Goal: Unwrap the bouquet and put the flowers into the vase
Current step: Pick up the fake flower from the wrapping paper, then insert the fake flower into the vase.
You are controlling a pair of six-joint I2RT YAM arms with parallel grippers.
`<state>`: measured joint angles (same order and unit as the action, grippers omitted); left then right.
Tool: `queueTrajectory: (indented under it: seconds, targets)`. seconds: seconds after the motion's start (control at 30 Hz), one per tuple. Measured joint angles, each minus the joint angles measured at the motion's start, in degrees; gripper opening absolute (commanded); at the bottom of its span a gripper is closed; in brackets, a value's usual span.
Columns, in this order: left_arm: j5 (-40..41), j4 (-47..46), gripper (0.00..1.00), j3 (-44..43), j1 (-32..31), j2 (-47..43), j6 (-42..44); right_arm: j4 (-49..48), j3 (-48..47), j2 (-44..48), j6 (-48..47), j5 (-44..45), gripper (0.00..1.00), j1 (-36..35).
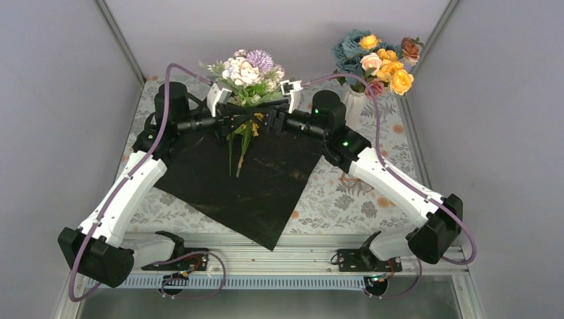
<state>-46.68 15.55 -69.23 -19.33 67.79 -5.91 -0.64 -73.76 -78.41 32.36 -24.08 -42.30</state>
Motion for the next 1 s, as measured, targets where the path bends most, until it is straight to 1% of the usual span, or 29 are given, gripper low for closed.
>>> queueTrajectory:
  seconds: [0.07, 0.13, 0.27, 0.3, 0.33, 0.37, 0.4, 0.43, 0.47, 0.5, 0.53, 0.57, 0.67, 0.8, 0.87, 1.0]
  targets:
    - [-1.95, 0.02, 0.02, 0.00, -0.26, 0.07, 0.37, -1.03, -0.61, -0.85, 0.68, -0.37, 0.52, -0.59]
    - [-3.56, 0.17, 0.02, 0.00, -0.55, 0.17, 0.90, -1.70, -0.72, -1.11, 0.81, -0.31, 0.41, -1.14]
    - [-5.44, 0.90, 0.03, -0.02, -0.74, 0.39, 2.14, -2.34, -0.74, -1.14, 1.11, 0.52, 0.13, -1.66]
    - [-5.75, 1.20, 0.07, -0.04, -0.70, 0.39, 2.40, -2.36, -0.74, -1.14, 1.01, 0.72, 0.07, -1.77]
    - [-6.01, 1.55, 0.13, -0.15, -0.70, 0.39, 2.51, -2.32, -0.74, -1.14, 0.63, 0.72, 0.04, -1.81]
    - [-6.23, 1.92, 0.23, -0.31, -0.70, 0.42, 2.58, -2.29, -0.74, -1.14, 0.00, 0.81, 0.04, -1.86]
    - [-6.38, 2.25, 0.36, -0.44, -0.70, 0.39, 2.71, -2.16, -0.74, -1.14, -0.63, 0.92, 0.04, -1.88]
    - [-6.36, 2.45, 0.55, -0.55, -0.70, 0.39, 3.30, -2.10, -0.76, -1.16, -1.64, 0.98, 0.04, -1.90]
    - [-6.36, 2.78, 0.68, -0.57, -0.79, 0.39, 3.65, -1.92, -0.94, -1.20, -2.97, 1.22, 0.04, -1.95]
    - [-6.23, 3.17, 0.76, -0.66, -0.92, 0.42, 3.87, -1.62, -1.29, -1.31, -4.87, 2.10, 0.04, -2.01]
    - [-5.99, 3.56, 0.89, -0.76, -1.07, 0.42, 4.00, -1.38, -1.53, -1.38, -7.10, 3.41, 0.04, -2.05]
    - [-5.44, 4.13, 0.99, -0.96, -1.11, 0.42, 4.20, -1.22, -1.57, -1.36, -9.01, 4.72, 0.04, -2.08]
    - [-3.06, 6.51, 1.00, -1.75, -1.31, 0.37, 5.55, -1.16, -1.55, -1.05, -18.58, 11.28, 0.04, -2.12]
    - [4.15, 9.62, 1.00, -1.90, -1.38, -0.50, 6.91, -1.81, -1.44, 0.04, -32.59, 20.26, 0.04, -0.48]
    - [7.72, 10.12, 1.00, -1.53, -1.38, -1.51, 6.86, -3.02, -1.33, 0.33, -36.74, 22.80, 0.04, 1.86]
    - [13.33, 9.81, 1.00, 1.42, -1.36, -4.66, 6.82, -10.67, 2.49, 1.05, -43.45, 27.80, 0.04, 7.63]
